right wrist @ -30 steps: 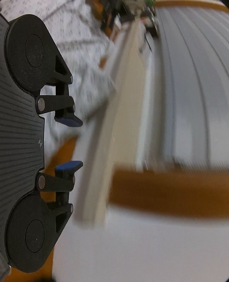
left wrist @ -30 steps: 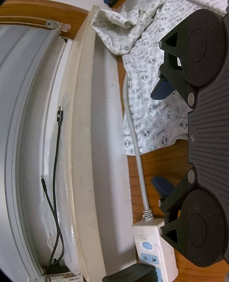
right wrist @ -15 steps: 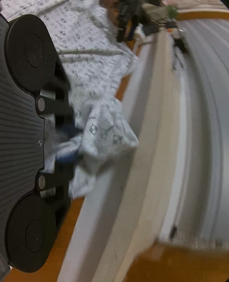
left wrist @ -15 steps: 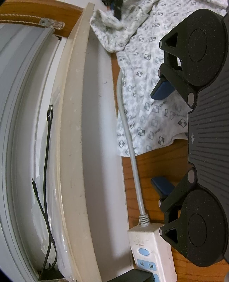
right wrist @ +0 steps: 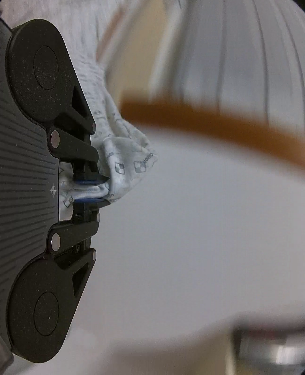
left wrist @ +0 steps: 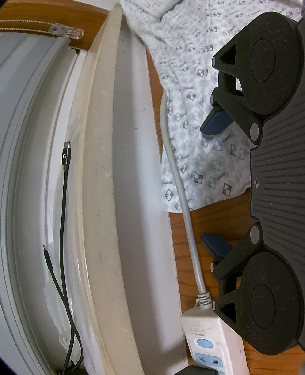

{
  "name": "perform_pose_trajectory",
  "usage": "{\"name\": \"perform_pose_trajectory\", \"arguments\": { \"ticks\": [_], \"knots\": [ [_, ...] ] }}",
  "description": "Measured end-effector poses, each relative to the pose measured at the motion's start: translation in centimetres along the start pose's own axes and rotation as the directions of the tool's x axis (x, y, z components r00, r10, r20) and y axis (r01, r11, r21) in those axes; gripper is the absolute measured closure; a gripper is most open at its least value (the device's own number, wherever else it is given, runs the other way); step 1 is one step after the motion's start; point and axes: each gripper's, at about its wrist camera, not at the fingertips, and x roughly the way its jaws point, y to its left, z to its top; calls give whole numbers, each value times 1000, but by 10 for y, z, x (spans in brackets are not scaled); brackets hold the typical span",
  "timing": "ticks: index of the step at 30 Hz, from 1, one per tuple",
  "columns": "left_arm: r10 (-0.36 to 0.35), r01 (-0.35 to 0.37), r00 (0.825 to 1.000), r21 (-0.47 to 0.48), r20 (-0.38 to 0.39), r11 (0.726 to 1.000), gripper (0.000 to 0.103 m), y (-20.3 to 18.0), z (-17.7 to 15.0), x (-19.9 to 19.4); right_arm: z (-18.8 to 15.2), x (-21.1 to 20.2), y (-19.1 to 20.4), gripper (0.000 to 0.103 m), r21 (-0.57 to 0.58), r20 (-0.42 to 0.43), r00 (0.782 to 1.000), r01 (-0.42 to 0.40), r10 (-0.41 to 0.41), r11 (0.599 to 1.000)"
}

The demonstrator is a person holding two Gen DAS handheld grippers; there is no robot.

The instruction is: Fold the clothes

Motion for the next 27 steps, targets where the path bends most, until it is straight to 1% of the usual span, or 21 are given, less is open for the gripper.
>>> {"name": "perform_pose_trajectory", "arguments": {
  "ticks": [1, 2, 3, 4, 5, 7, 8, 9, 10, 12, 13, 14, 15, 16, 17, 18, 20, 21, 22, 25, 27],
  "knots": [
    [0, 0, 1000, 2, 0, 1000, 11, 0, 0, 1, -1, 3, -19, 87, 35, -24, 997, 74, -73, 997],
    [3, -3, 1000, 4, 2, 1000, 11, 0, 0, 0, -4, 8, -31, 82, 63, -68, 988, 140, -136, 988],
    [6, -6, 1000, 7, 4, 1000, 11, -1, -1, 0, -7, 13, -41, 80, 91, -105, 977, 195, -185, 977],
    [9, -9, 1000, 9, 7, 1000, 11, -1, -1, 0, -12, 15, -45, 80, 119, -110, 976, 202, -190, 972],
    [12, -12, 1000, 11, 9, 1000, 11, -1, -2, 0, -16, 17, -42, 78, 127, -108, 979, 185, -172, 974],
    [18, -18, 1000, 17, 13, 1000, 15, -2, -3, -1, -23, 28, -18, 70, 100, -107, 987, 128, -117, 987],
    [29, -29, 999, 23, 14, 999, 22, -2, -3, -1, -26, 35, -3, 60, 86, -100, 993, 72, -64, 994],
    [40, -40, 999, 28, 15, 999, 25, -3, -2, -1, -28, 42, 15, 54, 79, -94, 996, -2, 9, 997],
    [45, -45, 999, 28, 17, 999, 29, -3, -2, -1, -30, 50, 35, 53, 75, -95, 991, -86, 93, 993],
    [48, -49, 999, 29, 21, 998, 34, -3, -2, -2, -31, 68, 77, 53, 59, -120, 966, -221, 227, 973],
    [47, -48, 999, 32, 24, 998, 41, -4, -2, -3, -32, 77, 98, 53, 49, -135, 947, -286, 290, 957],
    [46, -47, 999, 34, 26, 998, 47, -4, -3, -4, -35, 85, 119, 53, 28, -154, 925, -346, 346, 938],
    [45, -46, 999, 37, 28, 998, 47, -5, -4, -5, -38, 93, 141, 53, 7, -175, 900, -405, 400, 914],
    [43, -45, 999, 39, 31, 998, 51, -5, -4, -5, -41, 101, 162, 53, -13, -196, 874, -456, 445, 890],
    [42, -43, 999, 42, 33, 998, 59, -6, -5, -6, -44, 106, 178, 52, -36, -219, 857, -485, 466, 874],
    [35, -36, 999, 49, 33, 998, 63, -7, -6, -8, -47, 111, 193, 52, -60, -243, 843, -507, 480, 860],
    [21, -23, 999, 62, 35, 998, 79, -10, -8, -10, -52, 120, 221, 52, -102, -287, 816, -546, 501, 831],
    [21, -24, 999, 72, 43, 997, 84, -11, -10, -14, -54, 124, 229, 52, -113, -294, 813, -552, 503, 826],
    [21, -25, 998, 81, 51, 996, 95, -13, -11, -17, -55, 128, 237, 53, -123, -301, 809, -559, 505, 820],
    [15, -24, 997, 101, 82, 995, 97, -17, -15, -31, -60, 137, 248, 56, -123, -309, 803, -565, 509, 816],
    [-15, 6, 996, 102, 88, 995, 97, -18, -21, -49, -63, 141, 244, 67, -116, -318, 803, -560, 504, 820]
  ]
}}
